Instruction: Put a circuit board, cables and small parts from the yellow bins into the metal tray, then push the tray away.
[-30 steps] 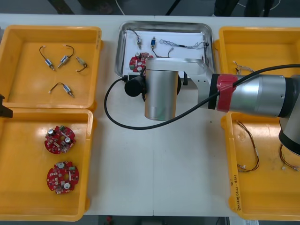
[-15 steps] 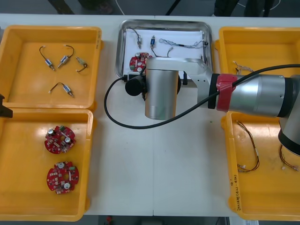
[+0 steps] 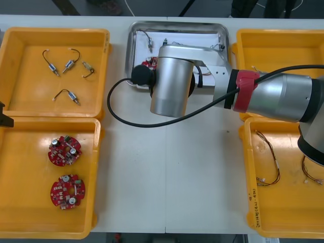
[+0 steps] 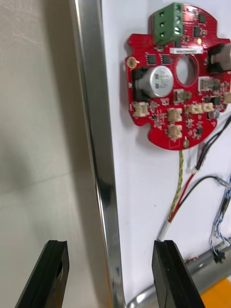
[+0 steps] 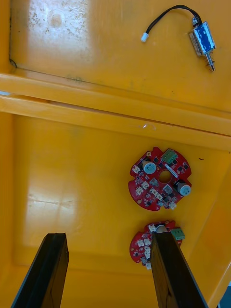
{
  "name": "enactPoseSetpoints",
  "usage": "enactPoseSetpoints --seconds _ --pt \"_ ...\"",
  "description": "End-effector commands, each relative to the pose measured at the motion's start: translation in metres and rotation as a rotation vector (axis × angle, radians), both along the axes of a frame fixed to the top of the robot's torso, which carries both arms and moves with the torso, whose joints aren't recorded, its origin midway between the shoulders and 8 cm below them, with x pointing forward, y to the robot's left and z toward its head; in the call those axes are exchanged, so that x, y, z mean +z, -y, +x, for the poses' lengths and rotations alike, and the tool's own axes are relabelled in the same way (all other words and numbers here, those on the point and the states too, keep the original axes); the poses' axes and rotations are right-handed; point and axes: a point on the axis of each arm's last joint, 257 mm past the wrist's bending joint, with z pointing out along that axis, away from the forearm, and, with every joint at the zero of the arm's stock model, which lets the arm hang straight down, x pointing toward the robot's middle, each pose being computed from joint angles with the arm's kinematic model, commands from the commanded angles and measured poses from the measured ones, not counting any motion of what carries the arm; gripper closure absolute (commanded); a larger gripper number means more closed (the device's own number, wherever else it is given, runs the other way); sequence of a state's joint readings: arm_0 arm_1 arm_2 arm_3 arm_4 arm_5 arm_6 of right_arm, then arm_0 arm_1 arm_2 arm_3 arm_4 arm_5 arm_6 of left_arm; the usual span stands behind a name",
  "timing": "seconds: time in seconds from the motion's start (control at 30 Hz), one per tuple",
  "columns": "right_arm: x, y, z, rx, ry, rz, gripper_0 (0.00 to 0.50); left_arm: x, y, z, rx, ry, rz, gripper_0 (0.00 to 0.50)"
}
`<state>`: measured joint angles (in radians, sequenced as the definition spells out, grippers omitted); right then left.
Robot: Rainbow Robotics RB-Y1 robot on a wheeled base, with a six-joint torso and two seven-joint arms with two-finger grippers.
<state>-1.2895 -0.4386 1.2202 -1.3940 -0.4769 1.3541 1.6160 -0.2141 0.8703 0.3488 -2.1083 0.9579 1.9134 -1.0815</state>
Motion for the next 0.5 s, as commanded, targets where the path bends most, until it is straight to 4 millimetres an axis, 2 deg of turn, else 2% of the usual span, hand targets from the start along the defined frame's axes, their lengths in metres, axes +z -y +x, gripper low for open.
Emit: enactPoseSetpoints --seconds 0.03,0.1,0.3,0.37,0.5 --pt "0.055 -0.039 -0.016 0.060 0.040 0.033 0.000 0.015 -0.014 -0.005 -0.055 0.020 0.082 0.000" --pt "0.056 -0.040 -0.023 0.055 0.028 0.035 0.000 0.015 -0.014 -0.005 -0.055 0.020 0.082 0.000" --pt "0.062 -0.035 -0.066 -0.003 -0.076 0.087 0.000 0.015 -0.014 -0.005 -0.055 0.020 0.082 0.000" --pt "0.063 -0.029 -0.083 -0.022 -0.103 0.100 0.000 0.015 -0.014 -0.005 -0.055 0.020 0.082 0.000" --pt "0.069 -0.013 -0.105 -0.075 -0.140 0.130 0.000 0.015 -0.014 -0.005 -0.055 0.020 0.082 0.000"
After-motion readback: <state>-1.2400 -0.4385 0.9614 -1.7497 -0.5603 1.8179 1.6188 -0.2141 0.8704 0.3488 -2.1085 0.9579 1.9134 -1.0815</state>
